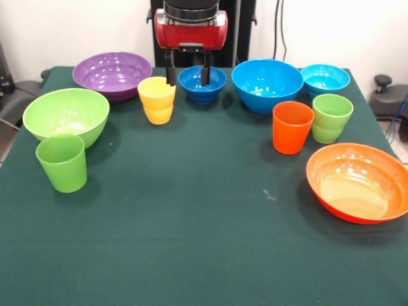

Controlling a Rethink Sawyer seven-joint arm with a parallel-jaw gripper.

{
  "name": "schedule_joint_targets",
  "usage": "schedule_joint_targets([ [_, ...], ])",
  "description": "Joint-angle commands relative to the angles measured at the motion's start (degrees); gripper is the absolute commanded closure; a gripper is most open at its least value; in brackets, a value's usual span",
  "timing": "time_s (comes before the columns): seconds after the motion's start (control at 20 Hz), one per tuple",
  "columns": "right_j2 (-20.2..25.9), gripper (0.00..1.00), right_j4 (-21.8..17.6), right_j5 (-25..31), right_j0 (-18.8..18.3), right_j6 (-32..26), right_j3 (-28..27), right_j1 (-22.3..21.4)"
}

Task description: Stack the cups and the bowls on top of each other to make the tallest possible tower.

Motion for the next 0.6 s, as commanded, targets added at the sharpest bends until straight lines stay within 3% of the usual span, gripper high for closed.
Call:
schedule_joint_targets([
  [0.05, 1.9, 0.00, -4.3, 1.9, -0.4, -1.0, 2.4, 0.6],
  [0.6, 1.5, 0.00, -4.3, 1.9, -0.3, -0.5, 3.8, -0.4],
])
